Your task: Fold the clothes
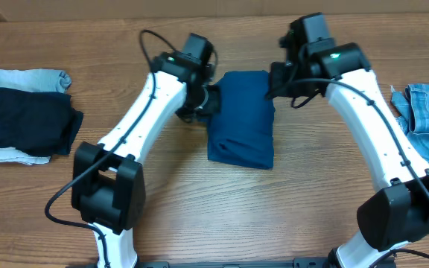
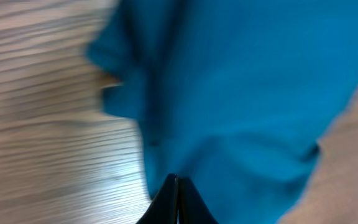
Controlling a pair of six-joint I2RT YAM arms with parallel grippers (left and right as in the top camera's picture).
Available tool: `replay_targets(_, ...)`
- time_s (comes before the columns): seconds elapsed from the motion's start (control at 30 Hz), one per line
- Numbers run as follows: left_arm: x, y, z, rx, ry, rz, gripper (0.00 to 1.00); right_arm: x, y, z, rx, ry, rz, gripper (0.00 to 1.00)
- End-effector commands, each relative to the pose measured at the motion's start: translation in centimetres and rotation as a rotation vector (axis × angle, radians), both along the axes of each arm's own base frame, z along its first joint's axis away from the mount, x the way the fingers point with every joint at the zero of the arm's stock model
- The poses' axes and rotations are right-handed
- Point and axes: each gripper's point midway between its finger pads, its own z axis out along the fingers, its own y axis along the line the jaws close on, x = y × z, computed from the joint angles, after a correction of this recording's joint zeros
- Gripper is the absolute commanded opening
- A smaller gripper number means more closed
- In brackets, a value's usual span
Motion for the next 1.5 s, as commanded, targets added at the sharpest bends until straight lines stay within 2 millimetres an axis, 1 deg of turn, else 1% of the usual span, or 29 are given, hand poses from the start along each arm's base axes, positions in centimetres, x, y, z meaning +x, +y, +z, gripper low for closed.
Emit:
replay_targets(0.0,-1.1,-3.2,0.1,0.024,-0.065,-0.147,0.04,0.0,-1.8,0.1,0.031,0.022,-0.05,0.04)
replay_targets(0.07,-2.0,-3.8,-2.3,0.069,-0.031,-0.203,0.04,-0.4,-1.8,0.0,0.032,0.04,-0.044,0.04)
replay_targets(0.13,-3.9,-3.5,-5.8,0.127,0.076,-0.261,0.04,-0.5,-1.7,0.0,0.032,0.041,-0.041,0.04)
replay_targets(0.23,-7.8,-0.6,-10.4,0.269,0.306,-0.299,0.04,-0.6,-1.8,-0.1,0.031,0.046,-0.041,0.04)
replay_targets(0.27,-8.2,0.0,-10.6,0.298,0.33,-0.296,0.04,-0.7,-1.8,-0.1,0.03,0.051,-0.041,0.04)
replay_targets(0.33,-7.8,0.4,-9.0,0.297,0.314,-0.279,0.04,-1.3,-1.9,-0.4,0.025,0.077,-0.041,0.04)
replay_targets(0.37,-6.9,0.4,-7.1,0.275,0.27,-0.252,0.04,-1.7,-1.9,-0.5,0.021,0.094,-0.04,0.04)
replay_targets(0.43,-4.3,0.2,-2.0,0.205,0.133,-0.198,0.04,-2.4,-1.8,-0.8,0.021,0.125,-0.032,0.04)
replay_targets(0.47,-3.5,0.2,-0.5,0.184,0.089,-0.176,0.04,-2.6,-1.4,-0.7,0.038,0.127,0.002,0.04)
replay_targets(0.5,-1.7,0.2,2.5,0.136,-0.004,-0.126,0.06,-3.2,-0.1,-0.3,0.098,0.128,0.089,0.04)
replay_targets(0.53,-0.6,0.3,3.7,0.108,-0.056,-0.093,0.08,-3.6,0.7,0.0,0.14,0.133,0.135,0.04)
replay_targets(0.57,1.5,0.3,5.0,0.064,-0.134,-0.038,0.11,-4.1,1.1,0.1,0.166,0.152,0.146,0.04)
replay_targets(0.6,2.5,0.3,4.8,0.049,-0.155,-0.026,0.13,-4.4,1.1,0.0,0.167,0.163,0.146,0.04)
replay_targets(0.63,3.1,-0.3,4.3,0.026,-0.159,-0.028,0.13,-4.7,1.1,-0.1,0.164,0.18,0.146,0.04)
replay_targets(0.67,3.7,-1.4,3.1,-0.003,-0.154,-0.044,0.13,-5.3,1.2,-0.6,0.161,0.204,0.149,0.04)
replay_targets(0.73,4.8,-2.3,0.3,-0.002,-0.137,-0.051,0.11,-6.5,1.9,-2.1,0.153,0.25,0.168,0.04)
replay_targets(0.77,5.2,-2.8,-1.4,-0.012,-0.121,-0.052,0.1,-7.3,2.6,-3.6,0.146,0.275,0.189,0.04)
replay_targets(0.83,6.2,-4.8,-3.8,-0.098,-0.105,-0.077,0.11,-7.8,3.8,-6.5,0.144,0.268,0.225,0.04)
replay_targets(0.87,6.7,-5.0,-4.6,-0.1,-0.113,-0.077,0.11,-7.9,4.3,-7.8,0.146,0.258,0.241,0.04)
replay_targets(0.93,7.9,-4.4,-6.9,-0.046,-0.132,-0.05,0.11,-8.6,5.1,-10.9,0.146,0.239,0.269,0.04)
replay_targets(1.03,8.4,-3.0,-9.7,0.008,-0.106,-0.015,0.13,-9.9,4.7,-14.8,0.146,0.237,0.26,0.04)
replay_targets(1.13,8.6,-1.4,-10.7,0.049,-0.081,0.036,0.12,-10.9,2.8,-17.7,0.07,0.255,0.189,0.04)
replay_targets(1.2,9.1,-0.3,-10.5,0.044,-0.078,0.072,0.11,-11.4,2.4,-18.1,0.057,0.271,0.182,0.04)
replay_targets(1.23,9.4,-0.1,-10.2,0.033,-0.078,0.08,0.11,-11.4,2.4,-18.1,0.056,0.271,0.184,0.04)
replay_targets(1.27,10.3,0.5,-8.9,0.015,-0.085,0.095,0.11,-11.5,2.4,-18.1,0.056,0.276,0.183,0.04)
replay_targets(1.33,12.5,2.4,-4.6,0.004,-0.128,0.122,0.11,-11.8,2.3,-18.0,0.051,0.295,0.182,0.04)
replay_targets(1.4,15.1,5.3,3.1,0.006,-0.241,0.142,0.12,-11.9,2.3,-17.2,0.043,0.302,0.204,0.04)
replay_targets(1.43,15.6,6.6,6.6,0.008,-0.291,0.158,0.13,-11.7,2.3,-16.5,0.043,0.286,0.215,0.04)
replay_targets(1.47,15.3,7.6,9.9,0.0,-0.325,0.172,0.13,-11.4,2.4,-15.4,0.046,0.254,0.228,0.04)
